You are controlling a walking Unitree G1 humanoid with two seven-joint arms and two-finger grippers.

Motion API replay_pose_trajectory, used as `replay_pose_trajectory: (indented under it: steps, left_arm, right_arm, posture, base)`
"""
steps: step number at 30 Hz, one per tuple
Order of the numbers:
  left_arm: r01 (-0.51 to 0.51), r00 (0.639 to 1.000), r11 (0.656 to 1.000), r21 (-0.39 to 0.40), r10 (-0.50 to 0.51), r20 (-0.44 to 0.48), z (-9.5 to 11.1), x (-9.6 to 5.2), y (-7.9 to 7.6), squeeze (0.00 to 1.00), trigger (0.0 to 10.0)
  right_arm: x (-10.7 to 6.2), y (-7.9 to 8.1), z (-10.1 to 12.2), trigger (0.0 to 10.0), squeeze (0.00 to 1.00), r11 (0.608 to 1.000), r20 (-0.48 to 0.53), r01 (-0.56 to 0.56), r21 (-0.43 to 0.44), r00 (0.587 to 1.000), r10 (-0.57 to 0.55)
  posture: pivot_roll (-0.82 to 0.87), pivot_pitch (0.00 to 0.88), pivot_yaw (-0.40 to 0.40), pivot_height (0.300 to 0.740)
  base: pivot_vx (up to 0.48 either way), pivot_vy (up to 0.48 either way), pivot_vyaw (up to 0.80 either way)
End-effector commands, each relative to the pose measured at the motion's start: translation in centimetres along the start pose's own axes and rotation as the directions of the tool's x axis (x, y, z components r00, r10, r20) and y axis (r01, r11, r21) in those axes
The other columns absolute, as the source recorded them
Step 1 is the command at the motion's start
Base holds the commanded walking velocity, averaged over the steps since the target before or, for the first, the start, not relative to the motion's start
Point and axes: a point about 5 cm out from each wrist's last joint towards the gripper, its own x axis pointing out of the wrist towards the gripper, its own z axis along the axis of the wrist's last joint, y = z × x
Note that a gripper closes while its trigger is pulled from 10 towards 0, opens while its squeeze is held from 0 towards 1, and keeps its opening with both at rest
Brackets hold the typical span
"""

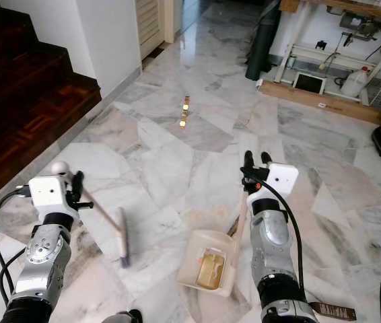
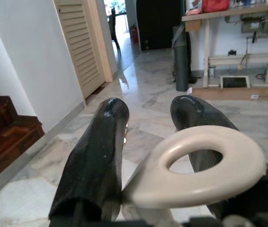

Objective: Sweep floor

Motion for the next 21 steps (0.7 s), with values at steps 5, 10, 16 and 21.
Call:
replay_pose_trajectory:
  steps: [5,10,16,21]
  left_arm:
    - [0.104,0.992,0.994,0.018,-0.105,0.068,2.1,1.2,-1.0,0.00,10.0]
    - [0.107,0.992,0.994,0.030,-0.108,0.068,2.1,1.2,-0.9,0.00,10.0]
    - [0.038,0.997,0.999,0.012,-0.039,0.060,1.9,1.1,-0.5,0.00,10.0]
    - [0.035,0.997,0.999,0.013,-0.035,0.061,1.8,0.8,-0.4,0.00,10.0]
  right_arm:
    - [0.2,-0.5,0.8,10.0,0.00,0.998,0.047,0.053,-0.040,0.998,-0.052]
    - [0.1,-0.1,0.5,10.0,0.00,0.998,0.041,0.054,-0.032,0.998,-0.053]
    - [0.4,0.6,0.7,10.0,0.00,0.999,0.045,0.020,-0.026,0.999,-0.018]
    - [0.5,0.7,0.8,10.0,0.00,1.000,0.044,0.011,-0.025,0.999,-0.010]
  posture:
    - [0.13,0.083,-0.054,0.740]
    - [0.13,0.076,-0.052,0.740]
    - [0.13,0.074,-0.076,0.740]
    - [0.14,0.072,-0.086,0.740]
  base:
    - [0.000,0.000,0.00]
    - [0.000,0.000,0.00]
    - [0.000,0.043,0.00]
    - [0.000,0.263,0.00]
